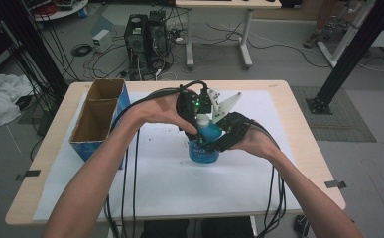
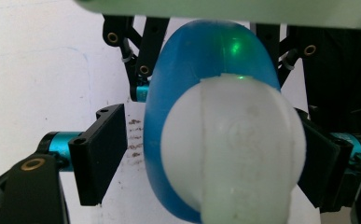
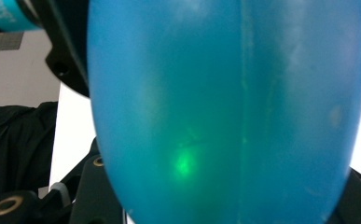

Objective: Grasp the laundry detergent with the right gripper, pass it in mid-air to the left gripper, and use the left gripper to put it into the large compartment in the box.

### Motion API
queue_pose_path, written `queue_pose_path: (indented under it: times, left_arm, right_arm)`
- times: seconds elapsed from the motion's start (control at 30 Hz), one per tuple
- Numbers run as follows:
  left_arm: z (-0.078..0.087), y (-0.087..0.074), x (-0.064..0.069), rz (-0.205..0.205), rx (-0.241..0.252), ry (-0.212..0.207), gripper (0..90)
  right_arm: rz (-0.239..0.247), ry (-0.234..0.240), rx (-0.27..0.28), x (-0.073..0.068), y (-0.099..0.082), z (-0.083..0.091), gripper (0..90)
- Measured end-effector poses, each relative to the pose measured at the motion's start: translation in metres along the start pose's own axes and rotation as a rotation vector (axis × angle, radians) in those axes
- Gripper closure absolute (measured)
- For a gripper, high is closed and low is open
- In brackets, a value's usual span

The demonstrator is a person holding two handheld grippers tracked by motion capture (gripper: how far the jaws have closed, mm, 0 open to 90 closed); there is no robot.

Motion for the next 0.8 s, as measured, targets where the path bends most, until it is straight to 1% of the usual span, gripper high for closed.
queue_pose_path:
  times: [0.07,0.1,0.2,0.37,0.47,0.5,0.53,0.63,0.67,0.8]
  left_arm:
    - [-0.0013,-0.0002,0.0007,0.000,0.000,-0.002,21.4]
    - [-0.0021,-0.0004,0.0001,-0.002,-0.001,0.005,21.5]
    - [-0.0035,-0.0014,0.0004,-0.002,-0.005,0.004,21.5]
    - [-0.0032,-0.0006,0.0017,-0.008,-0.003,-0.008,24.2]
    - [-0.0030,0.0006,0.0029,-0.011,0.004,-0.008,25.0]
    - [-0.0028,0.0006,0.0026,-0.013,0.004,-0.003,25.0]
    - [-0.0020,0.0008,0.0025,-0.012,0.008,-0.008,27.8]
    - [-0.0018,0.0010,0.0021,-0.010,0.011,-0.002,28.2]
    - [-0.0018,0.0005,0.0013,0.000,0.009,0.001,28.3]
    - [-0.0020,0.0003,0.0011,-0.001,0.009,0.005,29.0]
  right_arm:
    - [-0.001,-0.004,0.000,0.0004,-0.0002,-0.0005,46.7]
    - [-0.003,-0.008,0.000,0.0006,-0.0003,-0.0005,46.7]
    - [-0.008,-0.010,0.004,0.0008,-0.0006,-0.0010,46.7]
    - [-0.004,-0.004,0.000,-0.0002,-0.0010,-0.0024,46.7]
    - [-0.002,-0.005,0.002,0.0002,-0.0010,-0.0029,46.7]
    - [-0.005,-0.005,0.003,-0.0002,-0.0008,-0.0029,46.7]
    - [-0.005,-0.004,0.000,-0.0007,-0.0007,-0.0030,46.7]
    - [-0.002,-0.001,0.001,-0.0009,-0.0005,-0.0031,46.7]
    - [0.003,0.001,0.005,-0.0015,0.0002,-0.0030,46.7]
    - [0.004,-0.003,0.003,-0.0010,-0.0004,-0.0030,46.7]
Point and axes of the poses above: each handheld gripper's, and its own axes: z roughly backward along the jaws, y roughly out of its top, x roughly to its right, the point moved 10 cm from there along -z, roughly forward along the jaws, and after that the axes turned 5 degrees about x, right-handed, at the moved point
